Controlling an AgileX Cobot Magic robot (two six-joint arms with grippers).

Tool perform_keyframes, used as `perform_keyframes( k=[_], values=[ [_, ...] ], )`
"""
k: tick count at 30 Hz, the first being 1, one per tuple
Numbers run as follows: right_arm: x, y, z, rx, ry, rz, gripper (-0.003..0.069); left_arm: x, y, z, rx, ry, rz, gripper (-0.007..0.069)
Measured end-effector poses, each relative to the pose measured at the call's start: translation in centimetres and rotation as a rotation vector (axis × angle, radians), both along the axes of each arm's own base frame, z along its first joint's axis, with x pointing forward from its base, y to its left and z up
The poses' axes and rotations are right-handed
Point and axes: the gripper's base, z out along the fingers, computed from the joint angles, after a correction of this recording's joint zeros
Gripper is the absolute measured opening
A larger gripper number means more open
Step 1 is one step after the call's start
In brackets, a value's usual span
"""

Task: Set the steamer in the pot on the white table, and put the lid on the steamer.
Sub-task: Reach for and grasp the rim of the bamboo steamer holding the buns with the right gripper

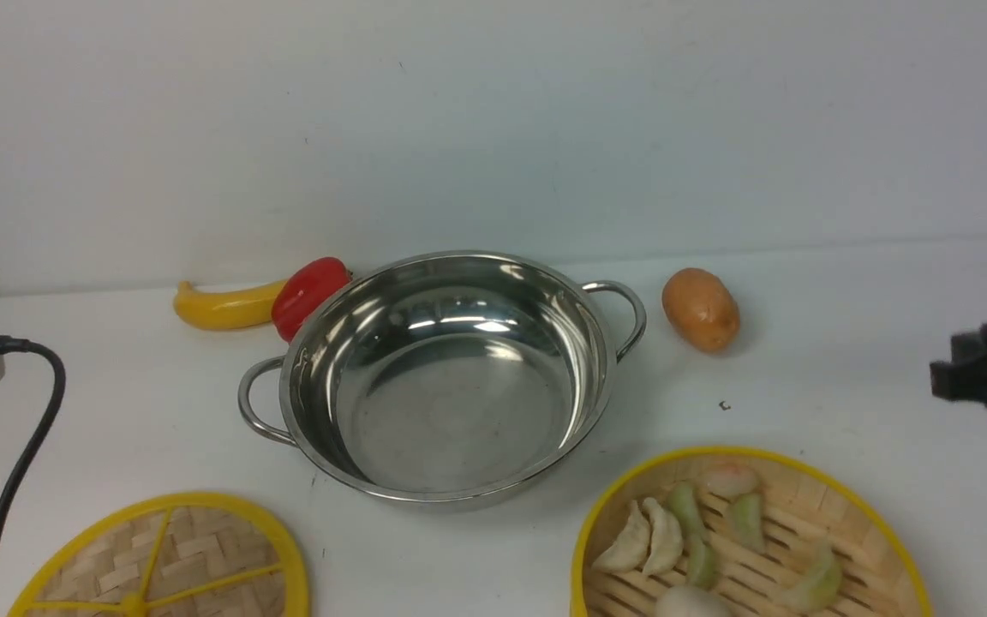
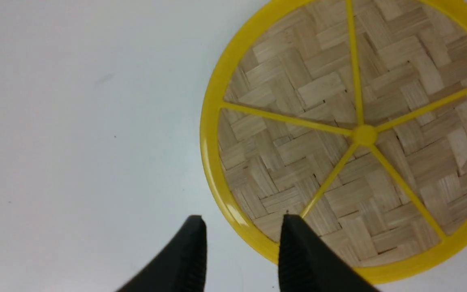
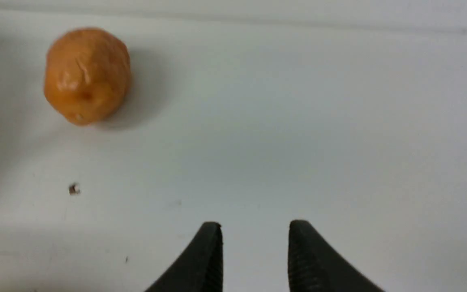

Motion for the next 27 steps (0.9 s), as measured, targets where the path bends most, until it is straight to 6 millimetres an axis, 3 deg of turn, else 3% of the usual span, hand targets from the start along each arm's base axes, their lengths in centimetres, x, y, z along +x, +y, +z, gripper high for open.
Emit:
perform_keyframes(
  k=[5, 8, 12, 15, 18, 27],
  values=[
    [-2.1, 0.5, -2.3, 0.003, 0.157, -0.123, 0.0243, 0.0, -0.3, 0.0, -0.032, -0.002, 0.006, 0.0241],
    [-2.6, 1.1, -2.2, -0.046, 0.295, -0.158, 0.0243, 0.1, -0.5, 0.0, -0.060, -0.012, 0.011, 0.0241],
    [-1.9, 3.2, 0.9, -0.022, 0.476, -0.053, 0.0243, 0.2, -0.8, 0.0, -0.105, -0.026, 0.019, 0.0241],
    [-0.9, 5.3, 3.7, 0.077, 0.468, 0.116, 0.0243, 0.2, -0.9, 0.0, -0.111, -0.029, 0.015, 0.0241],
    [-0.4, 6.1, 5.0, 0.112, 0.438, 0.187, 0.0243, 0.3, -1.0, 0.1, -0.119, -0.031, 0.015, 0.0241],
    [0.0, 6.0, 2.3, 0.027, 0.611, 0.220, 0.0243, 0.1, -1.1, 0.0, -0.129, -0.016, 0.012, 0.0241]
  ],
)
